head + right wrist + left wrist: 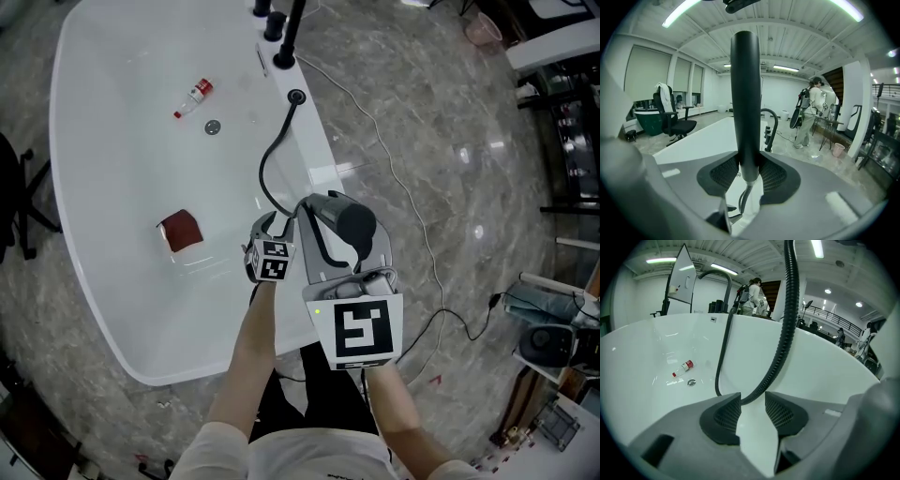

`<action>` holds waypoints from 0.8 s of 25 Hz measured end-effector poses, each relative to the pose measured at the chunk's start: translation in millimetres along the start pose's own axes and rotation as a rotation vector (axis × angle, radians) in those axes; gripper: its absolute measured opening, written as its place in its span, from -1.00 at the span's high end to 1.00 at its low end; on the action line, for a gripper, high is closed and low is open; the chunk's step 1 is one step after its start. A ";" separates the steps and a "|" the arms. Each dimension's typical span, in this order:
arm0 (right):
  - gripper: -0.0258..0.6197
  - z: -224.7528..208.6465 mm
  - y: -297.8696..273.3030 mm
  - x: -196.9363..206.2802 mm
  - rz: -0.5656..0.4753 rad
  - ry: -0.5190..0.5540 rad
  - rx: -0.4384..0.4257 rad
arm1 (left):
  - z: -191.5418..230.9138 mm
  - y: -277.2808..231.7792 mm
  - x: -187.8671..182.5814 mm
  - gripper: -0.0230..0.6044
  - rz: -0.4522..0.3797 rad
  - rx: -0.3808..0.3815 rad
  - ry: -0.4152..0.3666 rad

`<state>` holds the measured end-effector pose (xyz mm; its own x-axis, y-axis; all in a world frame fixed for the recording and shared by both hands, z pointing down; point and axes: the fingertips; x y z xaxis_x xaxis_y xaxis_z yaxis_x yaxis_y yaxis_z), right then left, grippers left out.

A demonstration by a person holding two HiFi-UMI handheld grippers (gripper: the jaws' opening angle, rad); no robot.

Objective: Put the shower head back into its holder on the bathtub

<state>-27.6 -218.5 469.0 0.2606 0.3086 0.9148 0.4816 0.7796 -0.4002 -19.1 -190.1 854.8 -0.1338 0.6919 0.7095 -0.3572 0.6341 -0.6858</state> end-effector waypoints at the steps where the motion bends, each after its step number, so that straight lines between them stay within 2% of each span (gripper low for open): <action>1: 0.48 0.4 -0.6 0.1 -0.004 -0.018 -0.006 | 4.6 -2.9 -0.5 0.44 0.002 -0.006 -0.007; 4: 0.48 1.3 -1.3 4.5 -0.003 -0.047 -0.026 | 11.8 -12.4 -0.5 0.44 0.022 -0.005 -0.051; 6: 0.48 -0.1 -1.3 7.6 0.003 -0.057 -0.032 | 15.0 -16.8 -1.0 0.51 0.032 -0.006 -0.069; 10: 0.48 -5.7 -2.7 9.5 0.020 -0.062 -0.034 | 32.3 -17.7 -6.2 0.73 0.046 -0.053 -0.066; 14: 0.48 -12.7 -1.7 5.9 0.006 -0.070 -0.025 | 45.1 -8.5 -17.7 0.74 0.023 -0.102 -0.049; 17: 0.48 -13.5 3.4 -1.9 0.016 -0.084 -0.023 | 62.9 1.8 -39.7 0.75 -0.004 -0.142 -0.048; 20: 0.48 -16.0 11.6 -20.6 0.003 -0.089 -0.015 | 79.3 16.0 -81.1 0.75 -0.047 -0.175 -0.071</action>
<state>-14.0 -224.5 444.6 0.1873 0.3582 0.9146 0.4934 0.7708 -0.4030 -87.3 -263.5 799.1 -0.1883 0.6377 0.7469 -0.1993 0.7198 -0.6649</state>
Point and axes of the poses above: the fingertips, and each gripper's own axes: y backward along the fingers, z to its left, x out of its underside, and after that the axes turned 5 degrees about -x, right-handed
